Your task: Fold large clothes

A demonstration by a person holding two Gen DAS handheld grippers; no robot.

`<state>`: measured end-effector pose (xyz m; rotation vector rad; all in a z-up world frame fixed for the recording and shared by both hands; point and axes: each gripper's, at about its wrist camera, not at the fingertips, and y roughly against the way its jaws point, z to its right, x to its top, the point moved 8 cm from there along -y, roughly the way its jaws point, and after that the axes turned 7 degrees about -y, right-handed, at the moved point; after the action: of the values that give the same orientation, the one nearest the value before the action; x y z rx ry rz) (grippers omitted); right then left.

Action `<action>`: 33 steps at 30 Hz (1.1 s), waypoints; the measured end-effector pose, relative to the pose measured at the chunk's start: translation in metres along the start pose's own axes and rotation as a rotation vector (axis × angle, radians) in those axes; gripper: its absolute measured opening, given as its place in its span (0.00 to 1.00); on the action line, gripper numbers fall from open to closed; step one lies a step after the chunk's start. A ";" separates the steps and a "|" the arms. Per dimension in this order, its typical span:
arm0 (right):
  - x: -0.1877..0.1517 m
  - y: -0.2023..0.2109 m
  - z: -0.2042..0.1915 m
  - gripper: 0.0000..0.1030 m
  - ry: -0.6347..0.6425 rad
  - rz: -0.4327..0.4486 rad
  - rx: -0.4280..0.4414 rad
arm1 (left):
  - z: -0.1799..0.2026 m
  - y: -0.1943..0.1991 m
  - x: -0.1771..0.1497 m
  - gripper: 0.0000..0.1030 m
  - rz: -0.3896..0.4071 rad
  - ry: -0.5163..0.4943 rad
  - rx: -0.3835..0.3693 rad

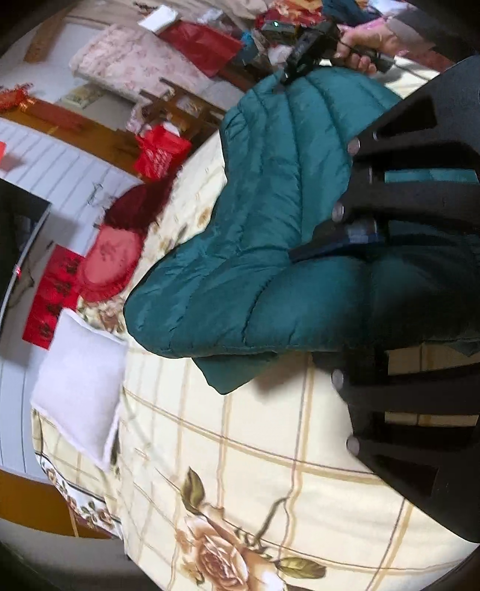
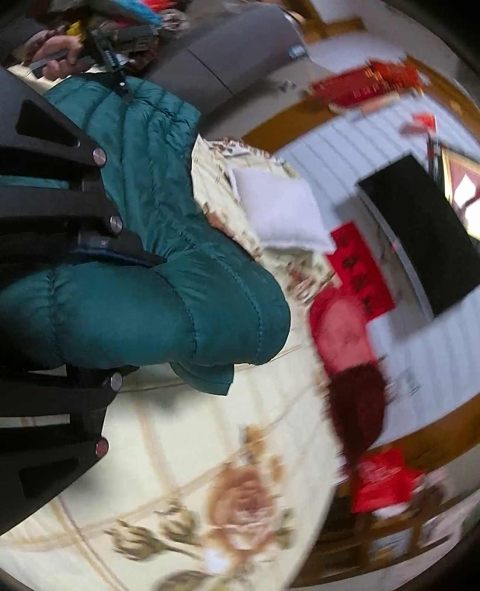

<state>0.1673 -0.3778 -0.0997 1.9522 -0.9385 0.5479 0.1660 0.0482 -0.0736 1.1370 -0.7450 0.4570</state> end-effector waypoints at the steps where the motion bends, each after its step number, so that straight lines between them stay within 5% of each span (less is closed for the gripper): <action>1: -0.002 -0.002 0.006 0.48 -0.038 -0.009 -0.007 | -0.001 -0.001 -0.001 0.51 -0.007 -0.006 0.018; 3: -0.002 -0.001 0.011 0.55 -0.077 -0.019 -0.017 | -0.005 -0.003 -0.003 0.62 -0.012 -0.006 0.041; 6: 0.002 0.007 0.012 0.56 -0.123 -0.012 -0.019 | -0.012 0.003 0.000 0.64 -0.002 0.030 0.046; 11: 0.029 0.057 0.011 0.59 -0.166 0.164 -0.119 | -0.024 0.051 0.033 0.64 0.196 0.123 0.094; 14: 0.044 0.070 -0.020 0.66 -0.055 0.248 -0.206 | -0.004 0.053 0.058 0.64 0.229 0.096 0.120; 18: 0.037 0.024 -0.062 0.66 0.083 0.137 -0.245 | 0.018 0.014 0.062 0.64 0.151 0.010 0.216; 22: 0.014 -0.022 -0.052 0.67 0.119 -0.004 -0.359 | 0.009 -0.034 0.028 0.64 -0.015 0.023 0.274; 29: -0.005 -0.050 -0.016 0.78 0.083 -0.088 -0.363 | 0.004 -0.053 0.012 0.68 -0.036 0.027 0.312; 33: -0.005 -0.059 -0.009 0.81 0.060 -0.107 -0.348 | 0.002 -0.052 0.014 0.70 -0.044 0.061 0.256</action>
<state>0.2104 -0.3487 -0.1287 1.6524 -0.8251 0.3526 0.2095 0.0271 -0.0966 1.3693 -0.6186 0.5591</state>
